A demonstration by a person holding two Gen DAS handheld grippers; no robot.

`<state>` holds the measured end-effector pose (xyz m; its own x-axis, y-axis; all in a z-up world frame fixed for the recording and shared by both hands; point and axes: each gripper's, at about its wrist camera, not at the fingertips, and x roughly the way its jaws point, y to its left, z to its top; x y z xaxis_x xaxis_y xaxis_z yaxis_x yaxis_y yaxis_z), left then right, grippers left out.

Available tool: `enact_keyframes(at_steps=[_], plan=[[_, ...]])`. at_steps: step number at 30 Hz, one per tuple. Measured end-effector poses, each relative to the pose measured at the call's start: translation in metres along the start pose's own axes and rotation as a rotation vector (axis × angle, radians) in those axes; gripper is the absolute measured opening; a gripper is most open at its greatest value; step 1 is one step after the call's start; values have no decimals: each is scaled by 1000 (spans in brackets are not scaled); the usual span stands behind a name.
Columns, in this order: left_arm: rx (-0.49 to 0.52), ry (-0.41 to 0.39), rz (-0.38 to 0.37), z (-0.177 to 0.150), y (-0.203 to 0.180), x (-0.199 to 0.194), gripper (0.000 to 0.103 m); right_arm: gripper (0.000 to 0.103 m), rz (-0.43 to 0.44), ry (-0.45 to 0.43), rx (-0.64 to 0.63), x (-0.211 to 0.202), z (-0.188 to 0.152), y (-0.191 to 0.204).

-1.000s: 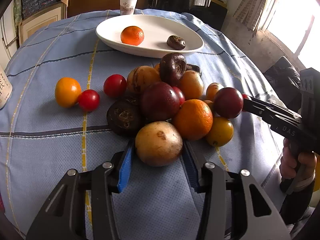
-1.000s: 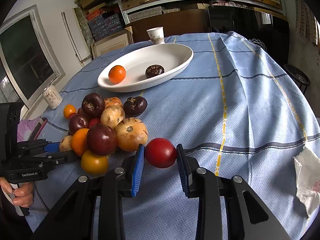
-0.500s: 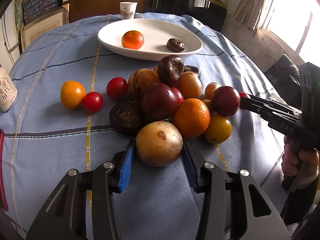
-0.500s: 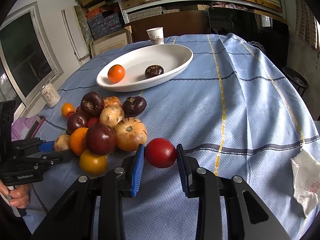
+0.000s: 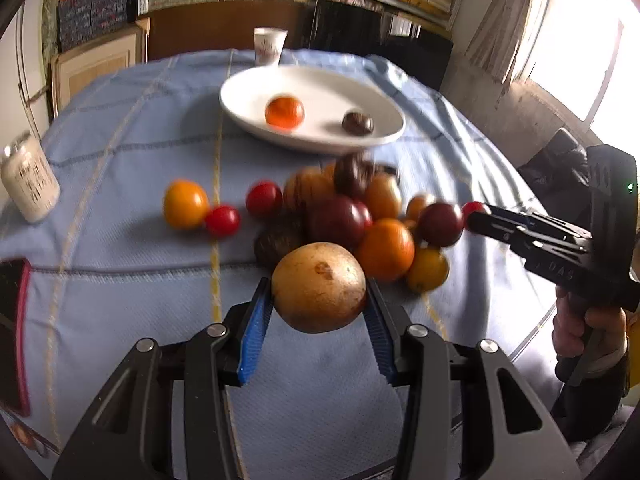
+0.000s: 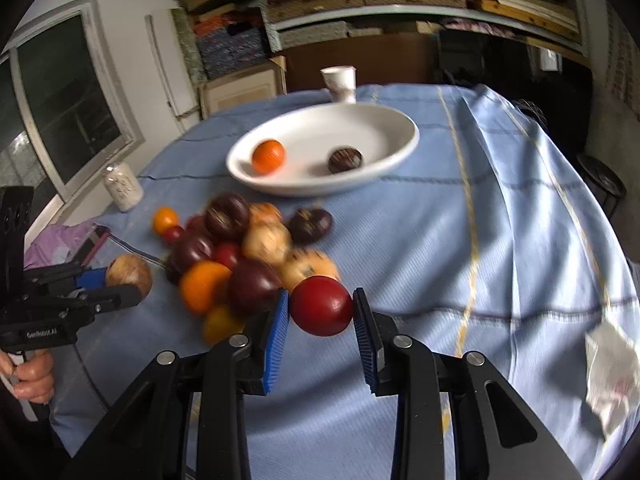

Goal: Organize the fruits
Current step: 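Place both held fruits onto the white plate and open both tools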

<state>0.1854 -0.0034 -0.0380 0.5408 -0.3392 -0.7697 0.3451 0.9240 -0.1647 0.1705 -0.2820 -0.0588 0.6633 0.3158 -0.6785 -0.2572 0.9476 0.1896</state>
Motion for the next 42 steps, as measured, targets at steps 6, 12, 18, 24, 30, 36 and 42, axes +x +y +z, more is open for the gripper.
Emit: enact_keyframes(at_steps=[6, 12, 18, 24, 30, 36, 42], plan=[[60, -69, 26, 42, 1, -11, 45, 33, -11, -60, -87, -2, 46, 14], [59, -107, -12, 111, 12, 0, 45, 33, 33, -54, -105, 27, 92, 20], [-2, -50, -35, 182, 37, 53, 45, 33, 38, 35, -121, 83, 121, 26], [-8, 66, 35, 214, 51, 125, 45, 33, 25, 141, -119, 131, 127, 23], [-37, 138, 48, 216, 64, 166, 45, 33, 24, 172, -129, 146, 126, 23], [-35, 171, 55, 218, 65, 180, 45, 34, 27, 181, -135, 152, 125, 23], [-32, 86, 119, 216, 62, 146, 72, 40, 30, 117, -109, 124, 130, 19]])
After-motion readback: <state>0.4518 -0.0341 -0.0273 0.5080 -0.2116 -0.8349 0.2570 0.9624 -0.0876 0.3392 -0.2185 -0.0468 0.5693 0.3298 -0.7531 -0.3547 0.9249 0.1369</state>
